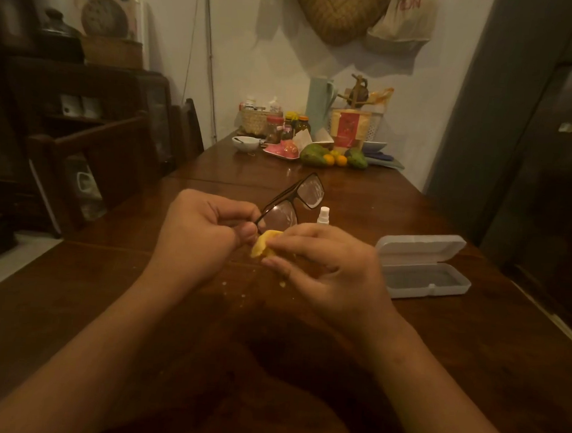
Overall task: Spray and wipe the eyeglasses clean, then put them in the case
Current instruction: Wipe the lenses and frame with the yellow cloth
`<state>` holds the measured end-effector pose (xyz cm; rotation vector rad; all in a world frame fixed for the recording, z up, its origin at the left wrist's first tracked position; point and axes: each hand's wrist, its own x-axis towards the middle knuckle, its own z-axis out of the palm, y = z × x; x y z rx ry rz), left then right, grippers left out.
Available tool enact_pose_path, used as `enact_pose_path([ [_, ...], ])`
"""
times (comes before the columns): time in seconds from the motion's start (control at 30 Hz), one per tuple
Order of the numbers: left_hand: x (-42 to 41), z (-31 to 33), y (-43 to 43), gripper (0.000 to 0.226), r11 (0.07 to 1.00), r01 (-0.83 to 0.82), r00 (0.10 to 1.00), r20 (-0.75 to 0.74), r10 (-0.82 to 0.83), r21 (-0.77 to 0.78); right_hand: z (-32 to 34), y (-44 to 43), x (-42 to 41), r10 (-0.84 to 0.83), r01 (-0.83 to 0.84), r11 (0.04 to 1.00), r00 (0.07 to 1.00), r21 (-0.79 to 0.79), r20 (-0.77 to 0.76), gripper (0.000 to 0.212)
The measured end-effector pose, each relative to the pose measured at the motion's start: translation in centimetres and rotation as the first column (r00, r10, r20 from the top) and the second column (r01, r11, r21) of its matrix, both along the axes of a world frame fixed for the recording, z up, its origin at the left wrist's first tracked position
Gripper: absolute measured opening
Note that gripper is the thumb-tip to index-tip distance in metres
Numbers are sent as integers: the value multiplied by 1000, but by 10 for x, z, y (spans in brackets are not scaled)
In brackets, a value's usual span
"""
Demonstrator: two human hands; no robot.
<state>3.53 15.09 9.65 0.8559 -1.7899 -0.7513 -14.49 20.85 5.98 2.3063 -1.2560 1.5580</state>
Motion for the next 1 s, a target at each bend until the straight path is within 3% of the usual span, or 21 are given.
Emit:
enact_pose_path([
  [0.37,-2,0,1,30,999,33,999,-17,-33,-4,-2,-3,-4,-32,31,997,999,-75,-9,23],
  [0.7,-8,-4,2,30,997,45,999,1,-45,67,4,-2,-1,-170,178,984,967,-24,190,24],
  [1.0,-6,-6,-7,37,977,69,996,-77,-54,203,2,2,-4,-247,250,968,949,-8,-196,38],
])
